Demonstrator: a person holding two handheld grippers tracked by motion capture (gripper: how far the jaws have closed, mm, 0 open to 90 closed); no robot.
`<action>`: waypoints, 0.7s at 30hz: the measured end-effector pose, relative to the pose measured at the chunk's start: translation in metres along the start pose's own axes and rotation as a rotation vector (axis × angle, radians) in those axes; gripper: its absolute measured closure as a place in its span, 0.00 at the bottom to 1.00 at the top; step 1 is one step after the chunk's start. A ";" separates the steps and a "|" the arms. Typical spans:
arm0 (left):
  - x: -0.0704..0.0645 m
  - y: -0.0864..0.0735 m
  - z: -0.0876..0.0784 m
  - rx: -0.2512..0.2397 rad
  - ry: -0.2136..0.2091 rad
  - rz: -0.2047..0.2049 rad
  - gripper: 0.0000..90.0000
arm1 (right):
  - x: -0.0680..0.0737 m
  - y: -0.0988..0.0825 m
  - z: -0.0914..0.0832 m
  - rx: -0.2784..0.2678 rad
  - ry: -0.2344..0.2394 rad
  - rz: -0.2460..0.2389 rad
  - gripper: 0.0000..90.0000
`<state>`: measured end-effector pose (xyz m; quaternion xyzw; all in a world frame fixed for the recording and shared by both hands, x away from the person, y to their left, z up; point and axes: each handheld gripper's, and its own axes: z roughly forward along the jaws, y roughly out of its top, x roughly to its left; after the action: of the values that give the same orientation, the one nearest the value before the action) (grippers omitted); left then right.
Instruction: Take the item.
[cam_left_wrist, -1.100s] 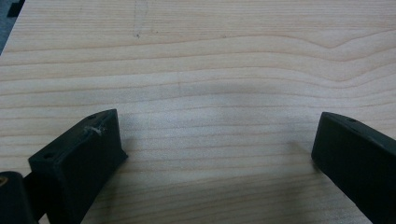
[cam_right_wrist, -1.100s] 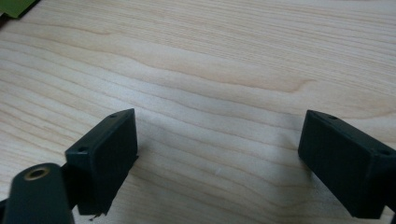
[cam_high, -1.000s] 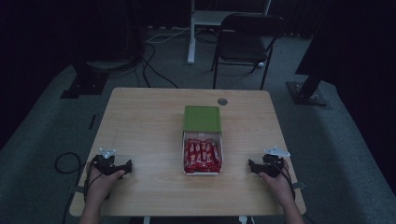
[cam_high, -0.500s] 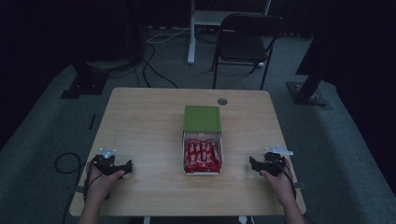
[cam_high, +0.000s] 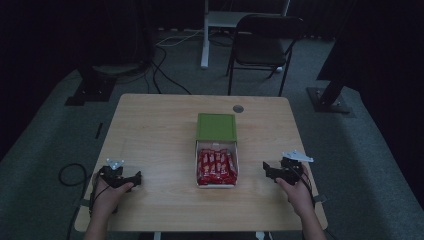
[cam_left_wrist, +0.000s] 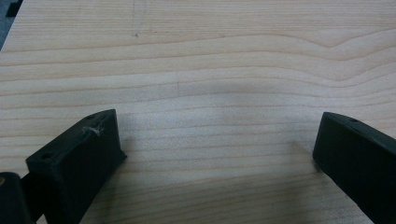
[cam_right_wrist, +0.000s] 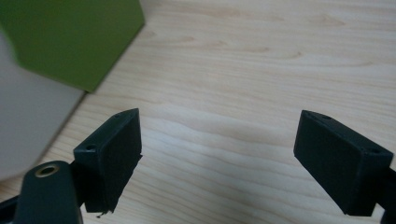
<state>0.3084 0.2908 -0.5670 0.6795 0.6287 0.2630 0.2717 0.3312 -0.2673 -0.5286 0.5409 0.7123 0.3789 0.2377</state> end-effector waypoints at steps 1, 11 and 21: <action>0.000 0.000 0.000 0.000 0.000 0.000 0.02 | 0.001 0.002 -0.001 -0.004 0.004 -0.001 0.17; 0.000 0.000 0.000 0.002 0.000 0.001 0.02 | 0.016 0.017 -0.009 -0.035 0.037 -0.024 0.17; 0.000 0.000 0.000 0.002 0.001 0.002 0.02 | 0.034 0.035 -0.020 -0.072 0.073 -0.051 0.18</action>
<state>0.3084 0.2909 -0.5669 0.6803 0.6284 0.2628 0.2705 0.3267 -0.2366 -0.4865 0.4995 0.7199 0.4174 0.2406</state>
